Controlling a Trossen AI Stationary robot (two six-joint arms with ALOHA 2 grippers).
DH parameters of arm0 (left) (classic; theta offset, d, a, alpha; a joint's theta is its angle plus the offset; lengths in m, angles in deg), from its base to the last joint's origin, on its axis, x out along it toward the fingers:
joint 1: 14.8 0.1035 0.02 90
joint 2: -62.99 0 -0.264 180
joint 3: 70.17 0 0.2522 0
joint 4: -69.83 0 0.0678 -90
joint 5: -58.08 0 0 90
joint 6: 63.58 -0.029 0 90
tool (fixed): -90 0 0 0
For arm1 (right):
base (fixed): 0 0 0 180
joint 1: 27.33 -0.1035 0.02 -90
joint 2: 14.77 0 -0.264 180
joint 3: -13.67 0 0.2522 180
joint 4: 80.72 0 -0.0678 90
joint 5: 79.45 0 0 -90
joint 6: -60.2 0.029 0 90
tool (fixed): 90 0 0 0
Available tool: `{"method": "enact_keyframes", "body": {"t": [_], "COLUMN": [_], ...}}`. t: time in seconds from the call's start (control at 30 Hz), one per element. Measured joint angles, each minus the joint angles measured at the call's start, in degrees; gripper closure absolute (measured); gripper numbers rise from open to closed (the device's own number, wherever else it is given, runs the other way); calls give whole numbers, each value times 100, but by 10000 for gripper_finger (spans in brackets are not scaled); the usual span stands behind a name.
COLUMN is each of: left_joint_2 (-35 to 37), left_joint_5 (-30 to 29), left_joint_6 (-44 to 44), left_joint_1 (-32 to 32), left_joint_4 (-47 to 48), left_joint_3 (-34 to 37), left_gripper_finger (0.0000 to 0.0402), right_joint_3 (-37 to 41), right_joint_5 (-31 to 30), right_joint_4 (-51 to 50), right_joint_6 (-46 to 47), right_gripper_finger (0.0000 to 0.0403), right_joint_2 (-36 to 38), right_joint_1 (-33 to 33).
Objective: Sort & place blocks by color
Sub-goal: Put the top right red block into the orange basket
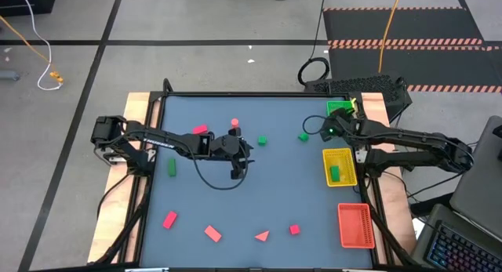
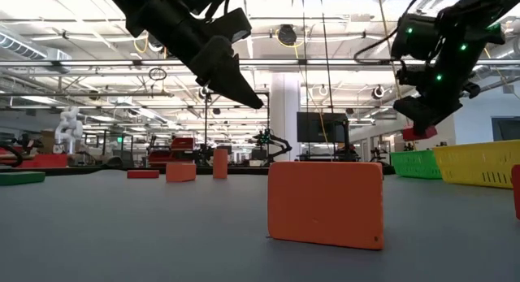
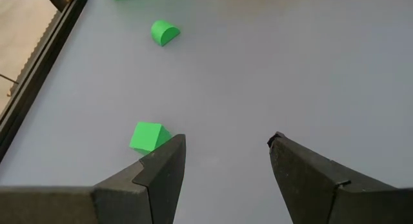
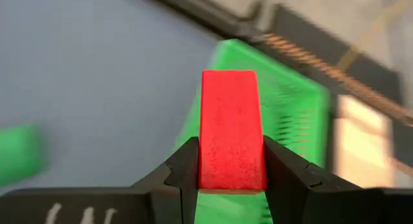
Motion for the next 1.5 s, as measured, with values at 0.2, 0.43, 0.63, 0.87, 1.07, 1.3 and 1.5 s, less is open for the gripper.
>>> {"method": "enact_keyframes", "body": {"t": [0.2,0.43,0.63,0.87,1.07,1.3,1.5], "left_joint_2": [0,0,0,-2,0,-1,-2], "left_joint_5": [0,0,0,0,2,2,2], "left_joint_6": [10,109,5,-164,-334,-486,-496], "left_joint_1": [0,0,2,85,198,331,404], "left_joint_4": [112,109,104,78,-46,-70,-71], "left_joint_3": [0,0,0,0,0,0,0], "left_gripper_finger": [176,176,176,176,176,176,176], "right_joint_3": [0,0,0,0,0,0,-2], "right_joint_5": [2402,4246,6109,6162,5929,5702,4932], "right_joint_4": [338,341,434,1108,904,848,1155], "right_joint_6": [-1163,-1387,-985,-116,904,2396,3006], "right_gripper_finger": [284,284,284,284,284,284,284], "right_joint_2": [539,912,971,906,747,687,762], "right_joint_1": [-483,-1354,-2443,-4102,-5295,-6314,-7061]}}
